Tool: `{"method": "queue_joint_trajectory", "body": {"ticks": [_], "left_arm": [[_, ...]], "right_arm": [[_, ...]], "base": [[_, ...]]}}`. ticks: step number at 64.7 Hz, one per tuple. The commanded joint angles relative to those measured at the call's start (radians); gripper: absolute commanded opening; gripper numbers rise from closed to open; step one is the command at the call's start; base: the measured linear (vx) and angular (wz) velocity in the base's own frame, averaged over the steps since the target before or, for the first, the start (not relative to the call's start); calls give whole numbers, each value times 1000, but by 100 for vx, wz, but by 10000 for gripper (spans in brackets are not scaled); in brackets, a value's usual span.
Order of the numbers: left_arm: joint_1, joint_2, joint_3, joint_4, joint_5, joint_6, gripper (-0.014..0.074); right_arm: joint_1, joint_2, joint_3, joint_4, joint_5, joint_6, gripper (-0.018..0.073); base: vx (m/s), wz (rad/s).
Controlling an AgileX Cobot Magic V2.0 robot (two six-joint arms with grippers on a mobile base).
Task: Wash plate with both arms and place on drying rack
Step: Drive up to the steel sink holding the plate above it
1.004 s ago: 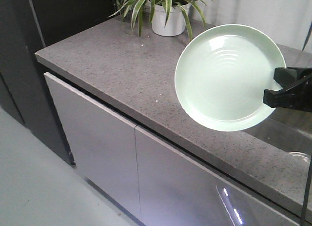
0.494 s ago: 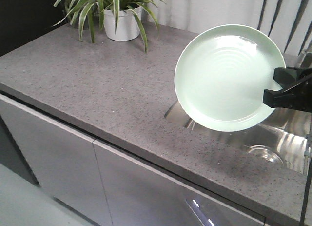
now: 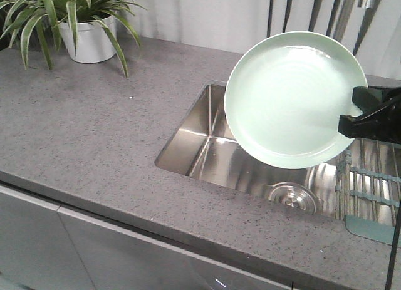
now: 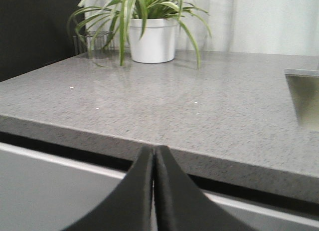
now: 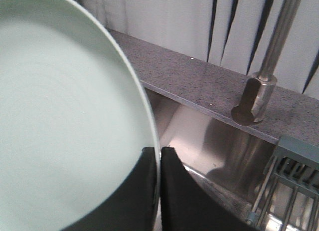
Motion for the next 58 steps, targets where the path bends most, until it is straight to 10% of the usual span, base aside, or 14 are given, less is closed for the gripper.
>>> {"method": "queue_joint_trajectory", "body": {"ticks": [1,58], "left_arm": [[1,-16,15,-6,-73,-11,-6],[1,-16,15,-6,-73,-11,-6]], "right_arm": [[-3,-17,-28,9,-74,-8,-5],[-3,-17,-28,9,-74,-8,-5]], "base": [[6,-26],[5,-23]]}}
